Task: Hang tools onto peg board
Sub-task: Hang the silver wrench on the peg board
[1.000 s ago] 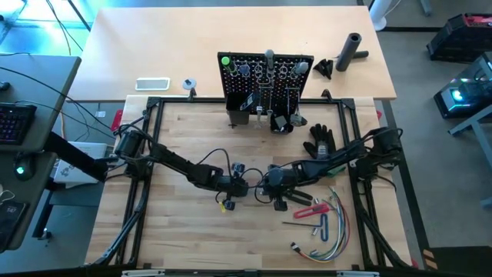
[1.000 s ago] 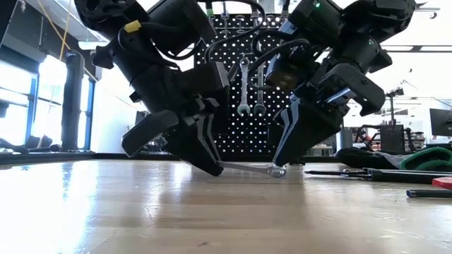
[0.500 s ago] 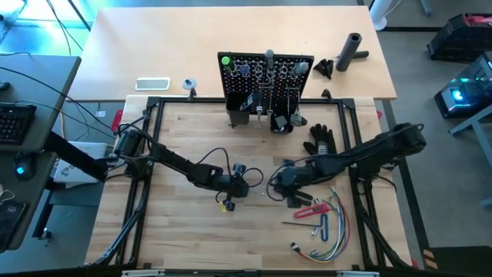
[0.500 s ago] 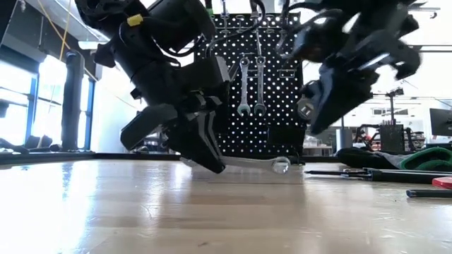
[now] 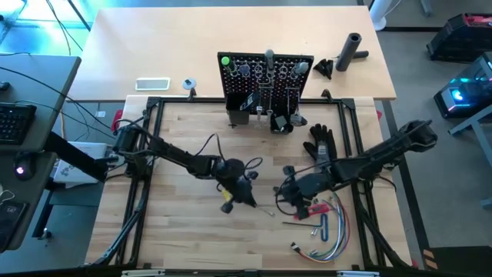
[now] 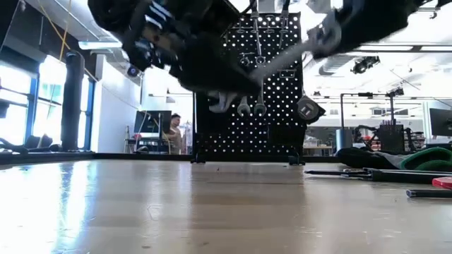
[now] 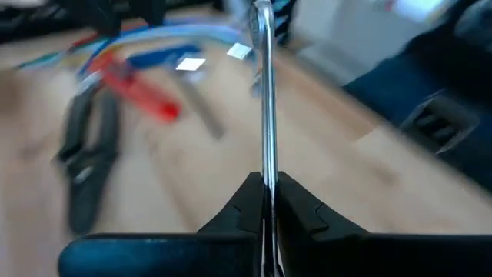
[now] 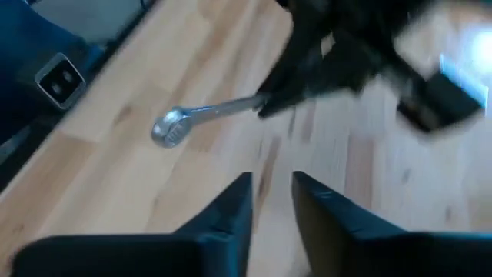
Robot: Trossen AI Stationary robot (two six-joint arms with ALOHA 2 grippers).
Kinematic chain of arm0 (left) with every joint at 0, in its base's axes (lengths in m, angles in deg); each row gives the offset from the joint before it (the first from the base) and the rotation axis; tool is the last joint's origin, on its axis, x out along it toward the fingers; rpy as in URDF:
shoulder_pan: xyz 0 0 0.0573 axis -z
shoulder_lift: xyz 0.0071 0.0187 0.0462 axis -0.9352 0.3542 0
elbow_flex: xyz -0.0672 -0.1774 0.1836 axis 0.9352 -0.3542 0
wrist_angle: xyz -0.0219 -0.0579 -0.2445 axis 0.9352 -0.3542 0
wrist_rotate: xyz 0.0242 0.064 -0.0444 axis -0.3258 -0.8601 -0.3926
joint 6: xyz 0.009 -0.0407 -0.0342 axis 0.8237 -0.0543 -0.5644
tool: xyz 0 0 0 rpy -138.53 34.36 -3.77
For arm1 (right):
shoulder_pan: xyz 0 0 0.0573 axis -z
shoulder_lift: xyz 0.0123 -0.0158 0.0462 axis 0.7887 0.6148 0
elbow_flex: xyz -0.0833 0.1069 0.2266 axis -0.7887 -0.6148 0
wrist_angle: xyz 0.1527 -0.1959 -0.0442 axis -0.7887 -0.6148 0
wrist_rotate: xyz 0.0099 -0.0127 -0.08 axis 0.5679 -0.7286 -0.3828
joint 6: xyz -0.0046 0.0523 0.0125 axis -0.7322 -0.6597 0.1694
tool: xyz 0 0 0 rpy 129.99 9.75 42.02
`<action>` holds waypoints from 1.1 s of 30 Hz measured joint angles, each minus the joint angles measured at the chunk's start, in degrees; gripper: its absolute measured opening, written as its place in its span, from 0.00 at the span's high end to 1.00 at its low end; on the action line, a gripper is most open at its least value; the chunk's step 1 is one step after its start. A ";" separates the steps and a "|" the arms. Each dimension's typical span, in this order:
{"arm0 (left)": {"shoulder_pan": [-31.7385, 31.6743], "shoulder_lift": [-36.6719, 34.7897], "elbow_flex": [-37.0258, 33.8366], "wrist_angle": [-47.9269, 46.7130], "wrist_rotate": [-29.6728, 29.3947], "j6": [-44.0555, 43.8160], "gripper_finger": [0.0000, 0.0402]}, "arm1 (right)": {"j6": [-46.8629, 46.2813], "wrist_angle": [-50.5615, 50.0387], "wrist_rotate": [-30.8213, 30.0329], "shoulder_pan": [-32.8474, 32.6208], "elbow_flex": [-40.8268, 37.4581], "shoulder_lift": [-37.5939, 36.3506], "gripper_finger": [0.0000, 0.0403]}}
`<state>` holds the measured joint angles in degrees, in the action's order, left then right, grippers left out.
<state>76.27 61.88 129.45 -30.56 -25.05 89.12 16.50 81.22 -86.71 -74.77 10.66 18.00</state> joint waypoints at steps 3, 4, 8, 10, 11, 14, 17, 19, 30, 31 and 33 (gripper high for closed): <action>-0.91 -0.07 0.03 3.94 7.98 -2.51 0.99 | 5.01 4.67 -1.73 -1.41 -0.02 0.04 0.68; -1.18 -0.07 0.01 4.92 10.45 -3.28 0.99 | 6.96 7.14 -1.75 -1.70 -0.01 0.04 0.65; -2.12 -0.06 0.03 10.98 17.94 -7.67 0.99 | 14.33 16.91 -1.67 -2.18 0.02 0.29 0.57; -2.54 -0.07 0.03 13.74 20.88 -9.72 0.99 | 18.52 20.96 -0.95 -2.40 0.02 0.57 0.55; -2.76 -0.07 0.03 15.13 22.54 -10.83 0.99 | 20.30 23.20 -0.51 -2.50 0.06 1.01 0.55; -3.36 -0.07 0.03 20.41 27.27 -14.54 0.99 | 24.23 26.40 0.22 -2.55 0.09 2.55 0.55; -3.68 -0.11 0.05 24.09 30.28 -17.94 0.99 | 25.69 29.15 0.94 -2.01 0.09 4.27 0.55; -3.68 -0.11 0.07 24.95 30.87 -18.70 0.99 | 26.18 31.38 1.68 -1.27 0.09 5.52 0.55; -3.66 -0.09 0.07 25.58 30.93 -19.63 0.99 | 27.78 34.35 7.31 0.22 5.43 10.88 0.55; -3.68 -0.09 0.07 25.60 30.93 -19.63 0.99 | 28.63 34.01 7.35 0.22 6.23 11.54 0.55; -3.66 -0.09 0.06 25.71 30.93 -19.61 0.99 | 29.77 32.59 7.38 0.29 7.73 12.99 0.55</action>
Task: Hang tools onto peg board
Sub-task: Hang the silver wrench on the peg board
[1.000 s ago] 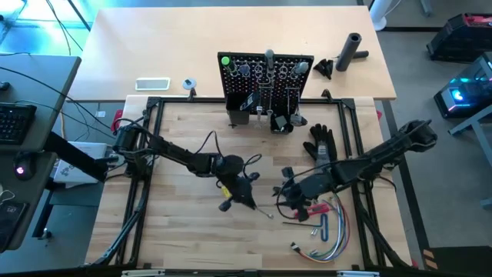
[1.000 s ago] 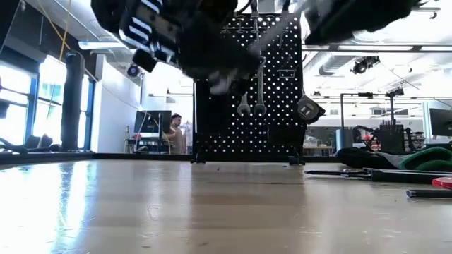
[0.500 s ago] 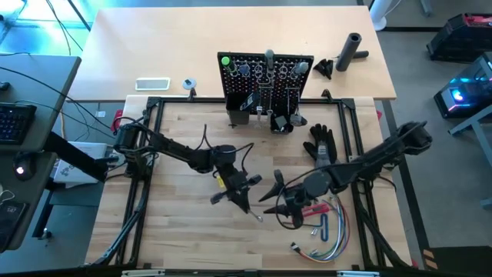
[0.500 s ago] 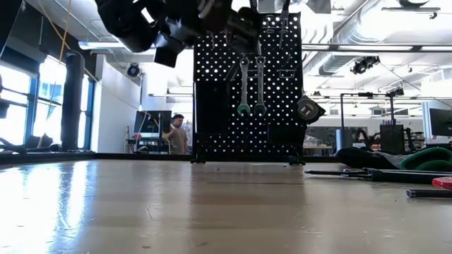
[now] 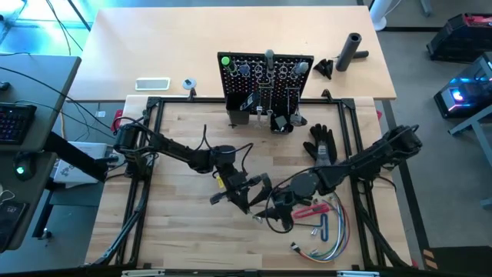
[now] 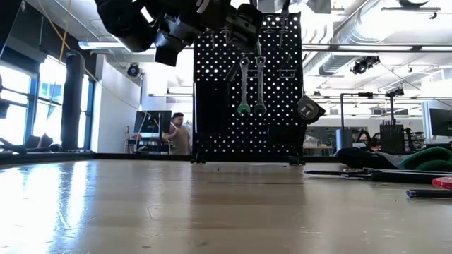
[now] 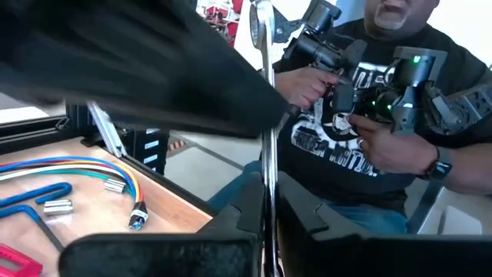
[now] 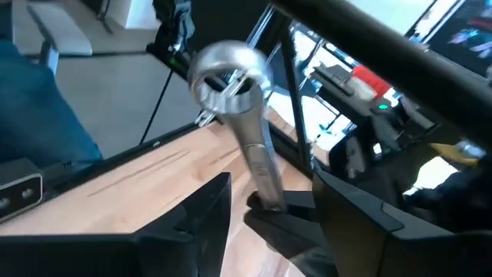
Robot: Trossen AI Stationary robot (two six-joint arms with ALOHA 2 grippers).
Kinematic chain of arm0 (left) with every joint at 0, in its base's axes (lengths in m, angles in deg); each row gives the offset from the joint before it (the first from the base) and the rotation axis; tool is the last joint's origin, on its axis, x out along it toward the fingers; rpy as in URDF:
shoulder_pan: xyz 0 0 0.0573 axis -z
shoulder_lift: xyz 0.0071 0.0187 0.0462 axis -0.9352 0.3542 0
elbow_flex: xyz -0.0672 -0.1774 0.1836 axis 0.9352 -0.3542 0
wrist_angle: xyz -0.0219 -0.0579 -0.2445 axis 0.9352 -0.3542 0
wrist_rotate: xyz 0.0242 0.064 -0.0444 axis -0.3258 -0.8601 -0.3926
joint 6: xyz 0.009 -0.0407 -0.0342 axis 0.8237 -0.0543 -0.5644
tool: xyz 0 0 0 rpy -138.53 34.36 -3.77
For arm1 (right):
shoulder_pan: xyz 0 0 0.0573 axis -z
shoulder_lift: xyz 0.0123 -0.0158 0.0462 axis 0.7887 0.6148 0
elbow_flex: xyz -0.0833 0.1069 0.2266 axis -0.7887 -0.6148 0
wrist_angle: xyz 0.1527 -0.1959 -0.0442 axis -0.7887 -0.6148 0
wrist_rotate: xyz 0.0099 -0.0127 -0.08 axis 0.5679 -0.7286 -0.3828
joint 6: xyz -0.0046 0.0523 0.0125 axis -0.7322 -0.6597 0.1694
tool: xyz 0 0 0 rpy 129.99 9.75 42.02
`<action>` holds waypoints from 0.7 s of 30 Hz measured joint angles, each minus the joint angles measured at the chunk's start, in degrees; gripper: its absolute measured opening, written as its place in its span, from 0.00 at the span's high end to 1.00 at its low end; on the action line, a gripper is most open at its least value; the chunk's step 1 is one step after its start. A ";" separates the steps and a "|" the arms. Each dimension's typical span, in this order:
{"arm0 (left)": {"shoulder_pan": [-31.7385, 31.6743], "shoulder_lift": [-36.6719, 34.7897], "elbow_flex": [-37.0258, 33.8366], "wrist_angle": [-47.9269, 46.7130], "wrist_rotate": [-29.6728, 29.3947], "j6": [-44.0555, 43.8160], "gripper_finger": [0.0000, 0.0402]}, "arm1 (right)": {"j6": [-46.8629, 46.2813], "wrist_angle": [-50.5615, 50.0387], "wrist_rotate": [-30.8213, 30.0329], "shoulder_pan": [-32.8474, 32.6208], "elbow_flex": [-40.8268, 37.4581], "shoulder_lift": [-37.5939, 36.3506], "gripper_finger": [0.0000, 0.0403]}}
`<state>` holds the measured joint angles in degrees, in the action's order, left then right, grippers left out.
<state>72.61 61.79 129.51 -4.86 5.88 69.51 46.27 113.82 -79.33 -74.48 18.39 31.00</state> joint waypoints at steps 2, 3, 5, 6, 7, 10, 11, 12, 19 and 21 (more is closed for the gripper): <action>0.02 0.00 0.01 0.00 0.03 -0.10 0.99 | 0.89 -1.43 0.56 0.21 1.51 1.31 0.55; 0.03 0.00 -0.01 -0.02 0.13 -0.43 0.99 | 1.33 -2.20 0.75 0.26 2.08 1.72 0.56; 0.05 0.00 0.01 0.02 0.65 -0.94 0.99 | 2.07 -2.57 1.41 0.28 3.12 2.51 0.59; 0.18 0.00 0.01 0.09 0.80 -0.96 0.99 | 2.54 -2.67 1.72 0.30 3.38 2.84 0.61; 0.27 0.00 0.01 0.21 0.86 -0.94 0.98 | 2.85 -2.73 1.90 0.39 3.68 3.15 0.63; 0.42 0.00 0.00 0.42 1.11 -0.91 0.98 | 3.74 -2.72 2.62 0.74 4.18 3.62 0.73; 0.48 0.00 0.01 0.44 1.36 -0.90 0.98 | 4.05 -2.68 3.06 0.97 4.20 3.62 0.76; 0.57 0.00 0.01 0.44 1.49 -0.90 0.98 | 4.30 -2.63 3.51 1.15 4.25 3.62 0.80; 0.94 0.04 0.01 0.56 1.92 -0.55 0.98 | 4.40 -1.33 7.27 2.23 4.25 3.62 0.92; 0.94 0.04 0.01 0.66 2.21 -0.55 0.98 | 4.40 -0.91 7.54 2.25 4.25 3.62 0.91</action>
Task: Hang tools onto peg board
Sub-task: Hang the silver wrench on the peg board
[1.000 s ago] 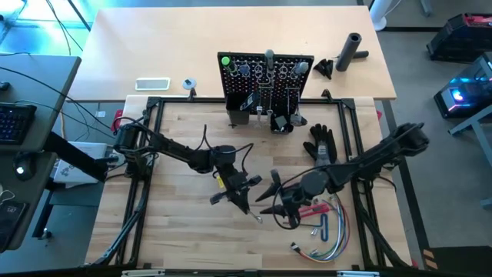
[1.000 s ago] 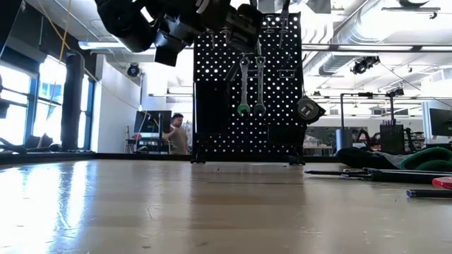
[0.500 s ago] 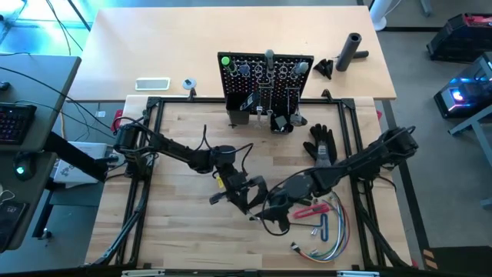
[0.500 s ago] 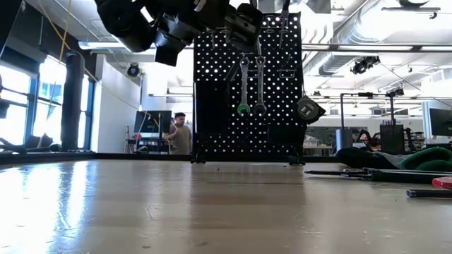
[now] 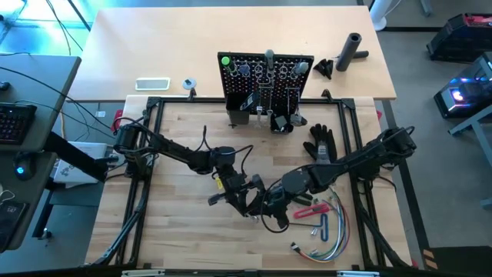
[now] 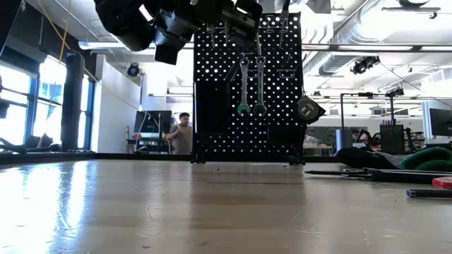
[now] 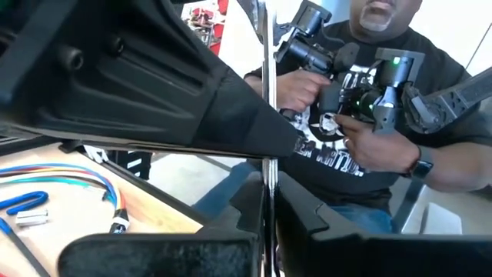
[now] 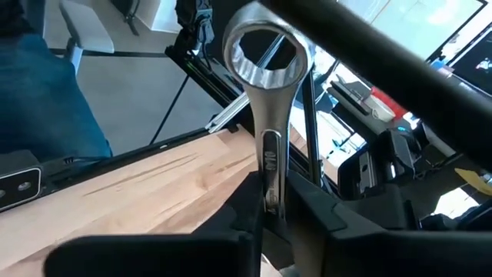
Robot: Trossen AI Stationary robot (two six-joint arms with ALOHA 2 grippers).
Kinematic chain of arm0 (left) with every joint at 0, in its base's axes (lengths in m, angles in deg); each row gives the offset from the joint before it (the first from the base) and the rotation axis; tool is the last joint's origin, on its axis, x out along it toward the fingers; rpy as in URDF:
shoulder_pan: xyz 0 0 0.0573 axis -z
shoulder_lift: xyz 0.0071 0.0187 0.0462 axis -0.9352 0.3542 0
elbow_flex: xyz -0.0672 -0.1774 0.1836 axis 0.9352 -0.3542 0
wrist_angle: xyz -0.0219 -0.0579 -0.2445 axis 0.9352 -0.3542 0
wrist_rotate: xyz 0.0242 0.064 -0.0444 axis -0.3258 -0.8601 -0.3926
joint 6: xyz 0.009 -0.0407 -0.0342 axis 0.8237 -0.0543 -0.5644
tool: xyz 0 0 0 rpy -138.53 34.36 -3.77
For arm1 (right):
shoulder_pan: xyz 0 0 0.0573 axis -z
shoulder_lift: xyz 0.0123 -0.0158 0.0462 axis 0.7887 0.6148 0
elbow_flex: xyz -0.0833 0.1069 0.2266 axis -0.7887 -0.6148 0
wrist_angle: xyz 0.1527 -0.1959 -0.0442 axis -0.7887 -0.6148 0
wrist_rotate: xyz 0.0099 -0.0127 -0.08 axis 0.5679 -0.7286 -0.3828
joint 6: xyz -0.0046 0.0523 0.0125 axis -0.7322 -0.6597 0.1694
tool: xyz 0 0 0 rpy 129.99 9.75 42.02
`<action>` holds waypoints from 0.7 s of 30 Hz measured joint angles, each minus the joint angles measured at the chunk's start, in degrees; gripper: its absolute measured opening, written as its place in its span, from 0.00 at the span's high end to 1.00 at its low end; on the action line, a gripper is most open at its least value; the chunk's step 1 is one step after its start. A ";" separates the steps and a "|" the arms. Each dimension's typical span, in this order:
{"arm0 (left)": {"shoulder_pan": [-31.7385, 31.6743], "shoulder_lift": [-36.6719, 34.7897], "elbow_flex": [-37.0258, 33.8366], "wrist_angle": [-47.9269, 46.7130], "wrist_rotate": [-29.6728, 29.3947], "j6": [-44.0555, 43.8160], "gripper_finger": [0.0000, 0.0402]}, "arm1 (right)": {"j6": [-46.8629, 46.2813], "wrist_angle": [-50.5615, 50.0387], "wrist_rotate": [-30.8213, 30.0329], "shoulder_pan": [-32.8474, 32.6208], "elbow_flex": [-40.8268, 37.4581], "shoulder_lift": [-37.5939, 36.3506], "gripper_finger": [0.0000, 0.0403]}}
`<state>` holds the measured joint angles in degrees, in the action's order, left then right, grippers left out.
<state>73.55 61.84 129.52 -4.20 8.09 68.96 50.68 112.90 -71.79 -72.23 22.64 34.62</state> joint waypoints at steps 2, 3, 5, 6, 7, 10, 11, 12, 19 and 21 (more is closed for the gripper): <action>0.00 0.00 0.04 0.26 0.06 0.00 0.98 | -0.02 0.18 0.20 -0.02 0.00 0.00 0.88; 0.00 0.00 0.04 0.33 0.24 -0.07 0.98 | -0.04 0.23 0.55 -0.02 0.00 0.00 0.86; -0.02 0.00 0.02 0.45 1.50 -0.50 0.98 | -0.09 0.88 1.59 -0.04 0.00 0.00 0.82; -0.02 0.00 0.02 0.57 1.71 -0.67 0.98 | -0.08 1.34 2.03 -0.07 0.00 -0.03 0.81; -0.02 0.00 0.02 0.75 1.95 -0.80 0.98 | -0.08 1.76 2.17 -0.07 0.00 -0.04 0.79; 0.00 0.00 0.02 1.32 2.44 -1.72 0.98 | 0.13 3.26 2.51 -0.09 0.00 -0.04 0.77; 0.00 0.00 0.02 1.42 2.49 -1.96 0.98 | 0.81 3.71 2.60 -0.09 0.00 -0.04 0.76; 0.00 0.00 0.02 1.42 2.46 -2.04 0.98 | 1.27 3.85 2.74 -0.09 0.00 -0.07 0.76; 0.00 0.00 0.00 2.79 2.41 -3.82 0.98 | 1.42 3.59 2.79 -0.09 0.22 -0.07 0.76; 0.00 0.00 0.00 2.78 2.35 -3.84 0.98 | 0.83 3.79 2.77 -0.09 0.22 0.05 0.76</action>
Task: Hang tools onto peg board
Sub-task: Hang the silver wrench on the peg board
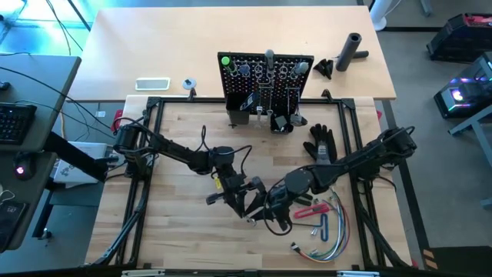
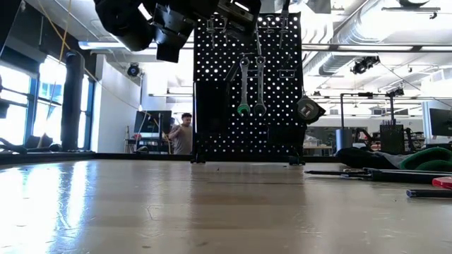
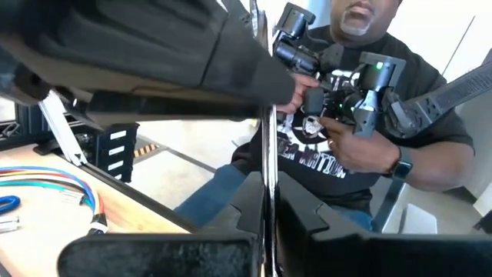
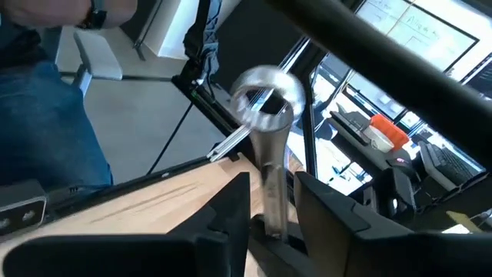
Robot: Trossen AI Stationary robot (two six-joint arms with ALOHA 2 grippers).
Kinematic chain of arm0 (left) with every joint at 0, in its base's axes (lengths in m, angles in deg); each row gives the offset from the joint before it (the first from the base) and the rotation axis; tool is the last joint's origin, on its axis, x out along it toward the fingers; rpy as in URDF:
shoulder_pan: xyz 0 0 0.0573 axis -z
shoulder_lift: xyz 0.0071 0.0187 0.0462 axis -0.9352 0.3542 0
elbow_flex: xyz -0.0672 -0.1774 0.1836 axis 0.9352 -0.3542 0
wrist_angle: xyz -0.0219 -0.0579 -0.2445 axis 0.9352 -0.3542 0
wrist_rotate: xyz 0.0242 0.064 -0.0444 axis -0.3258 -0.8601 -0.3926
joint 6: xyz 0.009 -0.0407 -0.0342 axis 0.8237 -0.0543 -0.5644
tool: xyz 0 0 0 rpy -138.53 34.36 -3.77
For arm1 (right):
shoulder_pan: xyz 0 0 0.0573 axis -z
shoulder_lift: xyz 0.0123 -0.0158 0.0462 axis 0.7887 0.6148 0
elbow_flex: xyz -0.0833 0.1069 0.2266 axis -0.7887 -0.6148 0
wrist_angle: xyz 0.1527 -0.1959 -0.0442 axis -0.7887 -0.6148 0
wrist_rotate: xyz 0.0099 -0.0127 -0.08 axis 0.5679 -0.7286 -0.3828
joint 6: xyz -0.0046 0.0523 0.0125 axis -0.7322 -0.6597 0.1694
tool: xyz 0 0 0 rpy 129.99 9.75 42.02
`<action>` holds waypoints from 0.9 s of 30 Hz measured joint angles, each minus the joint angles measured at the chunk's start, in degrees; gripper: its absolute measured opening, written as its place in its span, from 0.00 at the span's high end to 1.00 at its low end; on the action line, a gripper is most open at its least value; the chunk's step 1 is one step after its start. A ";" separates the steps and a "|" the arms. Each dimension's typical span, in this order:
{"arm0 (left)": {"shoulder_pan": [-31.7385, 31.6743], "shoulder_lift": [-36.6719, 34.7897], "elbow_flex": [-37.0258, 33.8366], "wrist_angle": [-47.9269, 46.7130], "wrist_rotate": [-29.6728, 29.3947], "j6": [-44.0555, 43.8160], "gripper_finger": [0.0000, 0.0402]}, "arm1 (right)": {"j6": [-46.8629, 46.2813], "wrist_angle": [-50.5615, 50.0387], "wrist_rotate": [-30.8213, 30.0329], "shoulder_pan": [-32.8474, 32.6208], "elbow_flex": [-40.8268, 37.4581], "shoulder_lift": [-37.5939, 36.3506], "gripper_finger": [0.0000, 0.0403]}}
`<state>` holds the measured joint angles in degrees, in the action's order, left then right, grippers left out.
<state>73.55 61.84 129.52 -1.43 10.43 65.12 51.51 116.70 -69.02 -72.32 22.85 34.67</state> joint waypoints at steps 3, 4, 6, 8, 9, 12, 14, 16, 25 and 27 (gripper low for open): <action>-0.02 0.00 0.00 0.00 -0.01 -0.07 0.98 | -1.68 1.83 -0.04 0.00 0.04 1.10 0.75; 0.00 0.00 0.00 -0.02 0.17 -0.05 0.98 | -2.24 2.36 -0.07 0.00 0.04 1.53 0.75; 0.00 0.00 0.00 -0.55 0.40 -0.07 0.98 | -2.41 3.06 -0.28 -0.06 0.04 1.95 0.76; 0.19 0.22 0.00 -0.70 0.44 -0.53 0.98 | -2.41 3.58 -0.28 -0.11 0.04 2.03 0.76; 0.22 0.27 0.00 -0.75 0.46 -1.13 0.98 | -2.41 3.68 -0.28 -0.11 0.04 2.09 0.76; 0.22 0.28 -0.02 -0.94 0.54 -1.63 0.98 | -2.41 3.56 0.08 -0.13 0.04 2.20 0.78; 0.26 0.28 -0.02 -0.94 0.61 -1.67 0.98 | -2.41 3.73 0.79 -0.13 0.04 2.20 0.82; 0.24 0.28 -0.02 -0.98 0.82 -1.69 0.98 | -2.26 3.75 1.49 -0.11 0.04 2.20 0.87; 0.29 0.31 -0.04 -0.62 1.36 -4.63 0.98 | -2.10 3.84 1.18 -0.15 0.04 2.18 0.94; 0.19 0.31 -0.04 -0.52 1.68 -6.56 0.96 | -2.44 3.83 0.41 -0.20 0.04 2.18 0.94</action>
<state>73.73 62.14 129.48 -1.94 12.11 58.56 49.07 120.52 -68.61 -72.51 22.90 36.85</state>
